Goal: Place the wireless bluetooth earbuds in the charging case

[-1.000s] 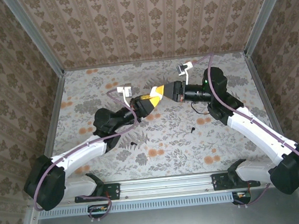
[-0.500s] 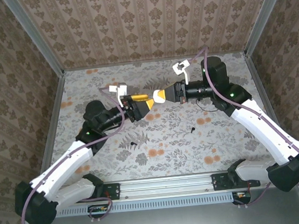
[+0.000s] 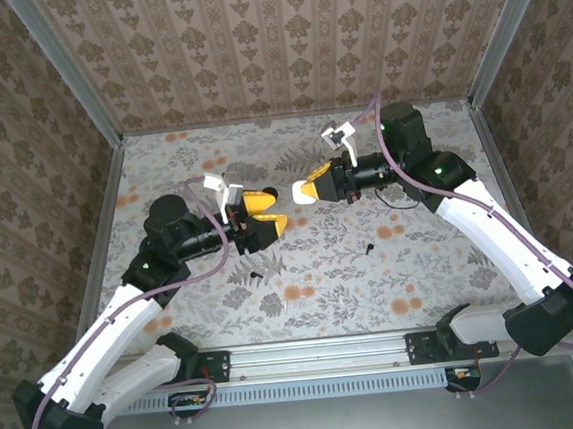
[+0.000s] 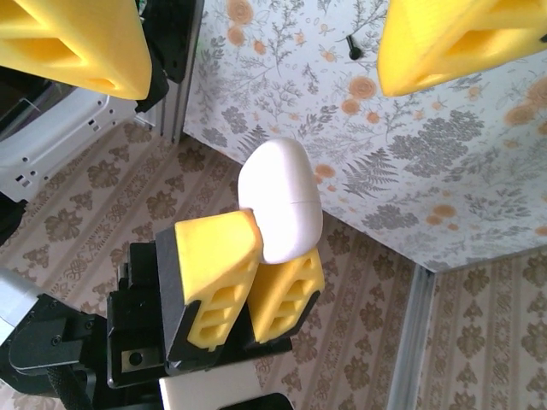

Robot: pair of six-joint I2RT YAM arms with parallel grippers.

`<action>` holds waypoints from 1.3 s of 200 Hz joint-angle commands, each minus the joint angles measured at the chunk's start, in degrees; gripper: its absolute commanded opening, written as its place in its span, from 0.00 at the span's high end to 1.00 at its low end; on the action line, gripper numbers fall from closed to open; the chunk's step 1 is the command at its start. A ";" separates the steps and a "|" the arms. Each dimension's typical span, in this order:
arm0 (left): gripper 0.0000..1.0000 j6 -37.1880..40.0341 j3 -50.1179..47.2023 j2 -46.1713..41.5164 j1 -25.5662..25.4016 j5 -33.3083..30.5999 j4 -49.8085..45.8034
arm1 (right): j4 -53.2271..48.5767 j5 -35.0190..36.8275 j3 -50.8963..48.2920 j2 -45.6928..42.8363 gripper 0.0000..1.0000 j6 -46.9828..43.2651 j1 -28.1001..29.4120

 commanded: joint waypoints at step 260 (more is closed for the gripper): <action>1.00 -10.44 -0.53 12.47 -1.53 10.81 22.04 | 5.63 -4.25 -2.47 -0.25 0.69 4.43 0.97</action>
